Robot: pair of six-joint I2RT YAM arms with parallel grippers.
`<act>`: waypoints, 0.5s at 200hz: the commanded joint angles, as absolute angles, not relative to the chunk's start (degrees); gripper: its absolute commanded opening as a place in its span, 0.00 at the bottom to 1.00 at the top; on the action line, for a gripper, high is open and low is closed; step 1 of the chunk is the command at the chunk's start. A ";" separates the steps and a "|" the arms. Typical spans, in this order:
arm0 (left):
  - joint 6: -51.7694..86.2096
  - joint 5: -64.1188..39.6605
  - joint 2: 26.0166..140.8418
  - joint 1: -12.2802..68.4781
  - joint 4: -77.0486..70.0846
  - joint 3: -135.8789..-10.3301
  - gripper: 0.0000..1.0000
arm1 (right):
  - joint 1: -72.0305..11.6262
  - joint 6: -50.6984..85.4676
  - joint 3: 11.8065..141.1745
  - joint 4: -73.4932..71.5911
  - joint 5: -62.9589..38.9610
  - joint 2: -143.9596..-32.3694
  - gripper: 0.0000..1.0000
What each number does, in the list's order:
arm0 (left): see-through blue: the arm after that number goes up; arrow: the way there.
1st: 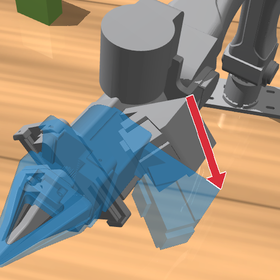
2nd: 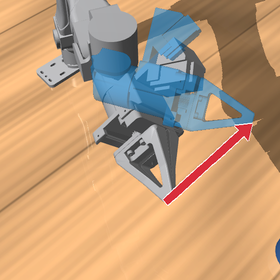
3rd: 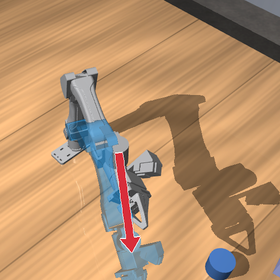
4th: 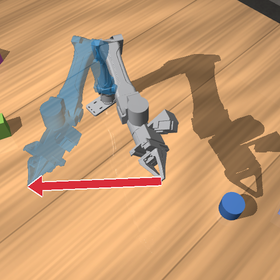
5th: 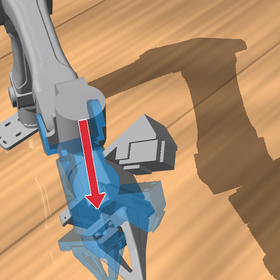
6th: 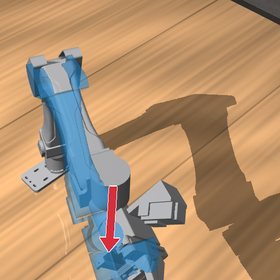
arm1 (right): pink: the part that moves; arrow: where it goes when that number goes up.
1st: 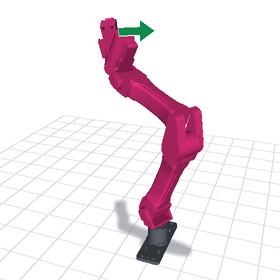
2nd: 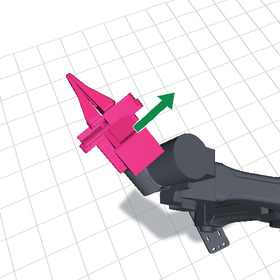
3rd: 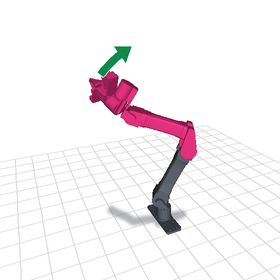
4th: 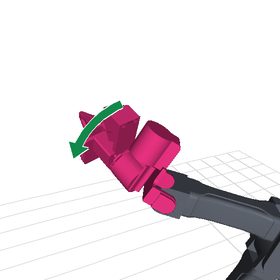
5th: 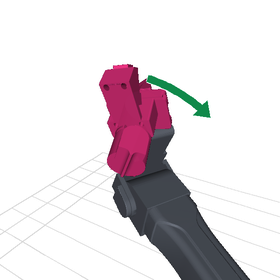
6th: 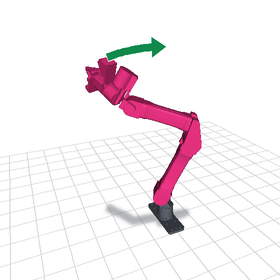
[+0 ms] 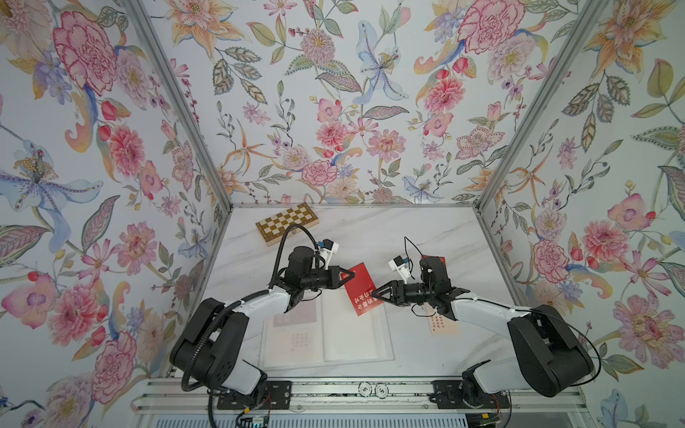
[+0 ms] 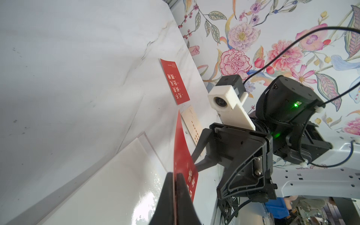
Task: Place the photos into the photo albums
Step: Pick up the photo at the center of the board.
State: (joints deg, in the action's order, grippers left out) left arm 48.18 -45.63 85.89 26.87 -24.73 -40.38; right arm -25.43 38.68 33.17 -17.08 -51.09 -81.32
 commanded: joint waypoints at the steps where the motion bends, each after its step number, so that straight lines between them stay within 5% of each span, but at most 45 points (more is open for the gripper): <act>1: 53.41 -40.23 83.77 25.11 -28.85 -40.54 0.00 | -25.35 41.08 31.25 -17.06 -45.30 -78.21 0.58; 100: 63.95 -31.04 83.02 24.18 -37.88 -35.11 0.00 | -35.13 57.42 27.38 -39.44 -32.98 -83.09 0.56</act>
